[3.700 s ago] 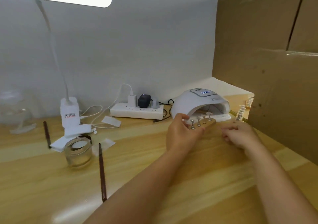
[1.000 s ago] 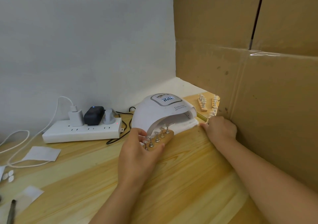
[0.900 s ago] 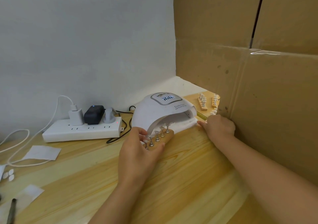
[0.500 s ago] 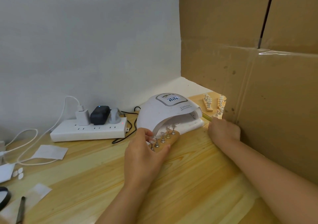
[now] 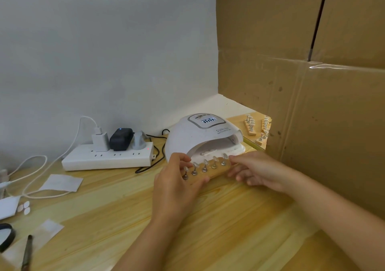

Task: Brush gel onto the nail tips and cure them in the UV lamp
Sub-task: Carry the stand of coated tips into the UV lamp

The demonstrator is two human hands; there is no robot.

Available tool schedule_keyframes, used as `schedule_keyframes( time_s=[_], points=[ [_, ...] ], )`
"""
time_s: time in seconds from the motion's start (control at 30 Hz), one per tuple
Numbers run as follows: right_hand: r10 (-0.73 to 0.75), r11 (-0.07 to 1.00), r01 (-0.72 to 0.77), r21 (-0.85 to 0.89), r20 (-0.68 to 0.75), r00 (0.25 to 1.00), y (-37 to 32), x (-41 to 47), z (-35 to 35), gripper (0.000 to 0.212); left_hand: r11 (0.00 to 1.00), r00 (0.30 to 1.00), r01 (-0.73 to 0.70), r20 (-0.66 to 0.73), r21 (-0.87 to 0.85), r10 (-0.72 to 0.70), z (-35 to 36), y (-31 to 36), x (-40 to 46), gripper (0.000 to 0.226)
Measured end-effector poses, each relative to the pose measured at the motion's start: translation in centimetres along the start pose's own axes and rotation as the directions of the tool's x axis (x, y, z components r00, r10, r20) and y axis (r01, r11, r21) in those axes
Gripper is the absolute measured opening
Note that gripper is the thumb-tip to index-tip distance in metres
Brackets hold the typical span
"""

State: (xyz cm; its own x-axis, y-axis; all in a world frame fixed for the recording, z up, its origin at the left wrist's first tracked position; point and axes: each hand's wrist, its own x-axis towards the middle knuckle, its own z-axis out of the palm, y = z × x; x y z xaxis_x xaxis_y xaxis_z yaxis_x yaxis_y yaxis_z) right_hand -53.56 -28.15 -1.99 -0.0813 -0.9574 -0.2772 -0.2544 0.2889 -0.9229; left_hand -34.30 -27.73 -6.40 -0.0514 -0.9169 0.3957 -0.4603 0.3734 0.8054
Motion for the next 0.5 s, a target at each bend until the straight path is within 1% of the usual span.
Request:
schedule_keyframes(
  time_s=[0.07, 0.17, 0.23, 0.3, 0.37, 0.5],
  points=[
    [0.035, 0.986, -0.044, 0.164, 0.058, 0.998, -0.2, -0.1, 0.0, 0.009, 1.000, 1.000, 0.000, -0.015, -0.017, -0.001, -0.1, 0.1, 0.0, 0.047],
    [0.044, 0.911, -0.083, 0.404, 0.107, 0.993, -0.4, -0.1, -0.1, 0.007, 0.999, 0.999, 0.005, -0.032, -0.048, -0.007, -0.1, 0.3, 0.0, 0.048],
    [0.054, 0.902, -0.082, 0.424, 0.078, 0.995, -0.4, -0.1, 0.0, 0.006, 0.998, 1.000, -0.008, -0.027, -0.059, 0.007, -0.1, 0.3, 0.0, 0.052],
    [0.078, 0.914, -0.080, 0.398, 0.021, 0.997, -0.3, 0.0, 0.2, 0.006, 0.997, 0.999, -0.034, -0.008, -0.072, 0.033, 0.0, 0.3, 0.0, 0.055],
    [0.104, 0.907, -0.074, 0.414, -0.051, 0.993, -0.3, 0.2, 0.1, 0.009, 0.992, 0.998, -0.054, 0.004, -0.111, 0.055, -0.1, 0.3, 0.1, 0.056],
    [0.137, 0.897, -0.040, 0.440, -0.190, 0.972, -0.2, 0.8, -1.4, 0.006, 0.989, 0.997, -0.073, -0.045, -0.129, 0.068, -0.4, 0.2, 0.1, 0.050]
  ],
)
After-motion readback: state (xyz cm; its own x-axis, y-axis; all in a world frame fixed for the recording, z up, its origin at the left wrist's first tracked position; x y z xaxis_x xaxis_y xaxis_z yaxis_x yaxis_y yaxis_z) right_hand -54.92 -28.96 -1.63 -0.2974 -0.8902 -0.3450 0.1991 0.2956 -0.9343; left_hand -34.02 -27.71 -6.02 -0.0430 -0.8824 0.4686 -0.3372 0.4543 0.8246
